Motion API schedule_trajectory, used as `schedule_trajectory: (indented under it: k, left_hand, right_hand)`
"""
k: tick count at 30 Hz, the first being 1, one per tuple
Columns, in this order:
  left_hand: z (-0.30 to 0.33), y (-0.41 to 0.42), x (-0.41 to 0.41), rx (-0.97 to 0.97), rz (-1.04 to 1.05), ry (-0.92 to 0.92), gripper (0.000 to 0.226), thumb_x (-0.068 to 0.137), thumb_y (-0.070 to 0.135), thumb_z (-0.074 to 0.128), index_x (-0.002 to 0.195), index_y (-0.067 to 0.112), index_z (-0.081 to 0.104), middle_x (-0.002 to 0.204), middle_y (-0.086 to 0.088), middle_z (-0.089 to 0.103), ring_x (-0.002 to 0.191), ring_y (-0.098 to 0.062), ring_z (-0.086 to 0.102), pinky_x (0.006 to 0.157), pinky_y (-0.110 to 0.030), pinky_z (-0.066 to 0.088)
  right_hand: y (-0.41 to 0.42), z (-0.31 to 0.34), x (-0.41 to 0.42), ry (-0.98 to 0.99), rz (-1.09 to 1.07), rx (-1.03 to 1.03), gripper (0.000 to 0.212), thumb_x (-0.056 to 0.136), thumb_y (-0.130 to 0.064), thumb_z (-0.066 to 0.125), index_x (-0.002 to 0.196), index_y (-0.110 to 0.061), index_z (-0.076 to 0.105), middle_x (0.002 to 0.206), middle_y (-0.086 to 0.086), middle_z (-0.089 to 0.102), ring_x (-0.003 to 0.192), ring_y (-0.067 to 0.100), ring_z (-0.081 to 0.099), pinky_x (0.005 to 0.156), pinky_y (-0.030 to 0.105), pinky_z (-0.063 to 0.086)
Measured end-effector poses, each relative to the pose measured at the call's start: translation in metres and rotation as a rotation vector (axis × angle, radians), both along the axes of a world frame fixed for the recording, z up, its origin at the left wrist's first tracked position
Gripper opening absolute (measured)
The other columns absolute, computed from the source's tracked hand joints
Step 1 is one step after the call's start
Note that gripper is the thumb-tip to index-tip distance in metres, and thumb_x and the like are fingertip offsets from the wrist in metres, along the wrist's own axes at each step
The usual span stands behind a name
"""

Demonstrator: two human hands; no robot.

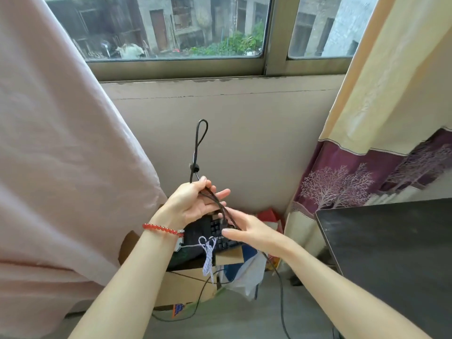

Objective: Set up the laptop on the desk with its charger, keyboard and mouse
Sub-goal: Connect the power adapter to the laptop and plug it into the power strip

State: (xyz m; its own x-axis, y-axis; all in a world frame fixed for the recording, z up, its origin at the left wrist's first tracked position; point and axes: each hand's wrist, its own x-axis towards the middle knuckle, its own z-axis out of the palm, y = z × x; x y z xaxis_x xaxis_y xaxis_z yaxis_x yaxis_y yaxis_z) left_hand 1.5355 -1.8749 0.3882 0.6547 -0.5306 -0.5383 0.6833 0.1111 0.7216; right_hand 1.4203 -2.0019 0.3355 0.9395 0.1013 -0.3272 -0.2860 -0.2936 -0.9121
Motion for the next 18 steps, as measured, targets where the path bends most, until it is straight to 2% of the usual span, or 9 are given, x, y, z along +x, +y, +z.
schedule_trajectory:
  k: [2, 4, 7, 8, 9, 12, 15, 16, 18]
  left_hand:
    - [0.013, -0.012, -0.002, -0.018, -0.025, -0.008, 0.04, 0.101, 0.021, 0.029, 0.067, 0.009, 0.045, 0.07, -0.006, 0.048, 0.087, -0.032, 0.063, 0.087, -0.053, 0.043]
    - [0.025, -0.023, -0.004, -0.042, -0.037, -0.029, 0.04, 0.101, 0.021, 0.028, 0.066, 0.009, 0.045, 0.071, -0.006, 0.049, 0.085, -0.031, 0.063, 0.087, -0.052, 0.042]
    - [0.033, -0.033, -0.008, -0.088, -0.102, -0.149, 0.026, 0.098, 0.019, 0.039, 0.077, 0.011, 0.052, 0.086, -0.006, 0.058, 0.093, -0.027, 0.061, 0.097, -0.052, 0.04]
    - [0.031, -0.033, -0.008, -0.048, -0.158, -0.254, 0.013, 0.095, 0.019, 0.047, 0.087, 0.013, 0.056, 0.097, -0.004, 0.06, 0.101, -0.024, 0.059, 0.1, -0.052, 0.037]
    - [0.028, -0.03, -0.008, -0.002, -0.218, -0.348, 0.011, 0.091, 0.02, 0.054, 0.1, 0.017, 0.057, 0.108, -0.001, 0.06, 0.11, -0.021, 0.055, 0.101, -0.05, 0.034]
    - [-0.002, -0.014, -0.01, 0.209, -0.309, -0.553, 0.048, 0.087, 0.018, 0.06, 0.131, 0.021, 0.043, 0.134, 0.002, 0.049, 0.126, -0.016, 0.043, 0.102, -0.04, 0.03]
    - [-0.056, 0.003, -0.024, 0.37, -0.476, -0.689, 0.059, 0.09, 0.01, 0.056, 0.142, 0.017, 0.03, 0.146, -0.004, 0.036, 0.136, -0.021, 0.032, 0.113, -0.037, 0.027]
    - [-0.074, 0.006, -0.031, 0.403, -0.529, -0.7, 0.059, 0.09, 0.009, 0.054, 0.143, 0.018, 0.028, 0.148, -0.004, 0.033, 0.138, -0.021, 0.028, 0.114, -0.034, 0.023]
    - [-0.104, 0.006, -0.038, 0.483, -0.492, -0.711, 0.058, 0.091, 0.01, 0.053, 0.143, 0.018, 0.028, 0.149, -0.003, 0.031, 0.138, -0.02, 0.027, 0.109, -0.029, 0.024]
  right_hand:
    - [0.003, 0.0, -0.002, -0.056, -0.065, -0.098, 0.032, 0.093, -0.026, 0.049, 0.125, -0.025, 0.048, 0.123, -0.011, 0.053, 0.114, 0.004, 0.051, 0.098, 0.024, 0.041]
    - [0.002, 0.007, 0.002, -0.095, -0.165, -0.218, 0.013, 0.094, -0.025, 0.046, 0.099, -0.024, 0.058, 0.106, -0.001, 0.064, 0.097, 0.014, 0.06, 0.091, 0.035, 0.049]
    - [-0.007, 0.015, 0.003, -0.179, -0.343, -0.237, 0.025, 0.096, -0.02, 0.042, 0.076, -0.024, 0.056, 0.095, 0.007, 0.068, 0.085, 0.024, 0.06, 0.085, 0.044, 0.05]
    - [-0.012, 0.018, 0.001, -0.21, -0.477, -0.157, 0.028, 0.096, -0.018, 0.041, 0.073, -0.024, 0.055, 0.092, 0.005, 0.068, 0.086, 0.025, 0.062, 0.082, 0.043, 0.052]
    - [-0.018, 0.02, -0.001, -0.227, -0.633, -0.034, 0.029, 0.097, -0.017, 0.04, 0.072, -0.022, 0.053, 0.088, 0.004, 0.068, 0.086, 0.028, 0.064, 0.078, 0.041, 0.055]
    - [-0.038, 0.026, -0.006, -0.213, -0.962, 0.358, 0.027, 0.099, -0.017, 0.035, 0.076, -0.015, 0.048, 0.082, 0.007, 0.066, 0.074, 0.028, 0.067, 0.065, 0.035, 0.058]
    - [-0.047, 0.033, -0.006, -0.177, -0.977, 0.634, 0.027, 0.101, -0.017, 0.03, 0.079, -0.011, 0.044, 0.085, 0.014, 0.064, 0.073, 0.032, 0.065, 0.066, 0.041, 0.054]
    - [-0.046, 0.035, -0.004, -0.171, -0.972, 0.696, 0.027, 0.101, -0.016, 0.028, 0.079, -0.01, 0.044, 0.086, 0.016, 0.063, 0.075, 0.034, 0.064, 0.068, 0.044, 0.052]
    - [-0.042, 0.032, 0.001, -0.165, -0.983, 0.794, 0.028, 0.101, -0.017, 0.025, 0.08, -0.009, 0.042, 0.088, 0.018, 0.061, 0.076, 0.036, 0.062, 0.073, 0.048, 0.049]
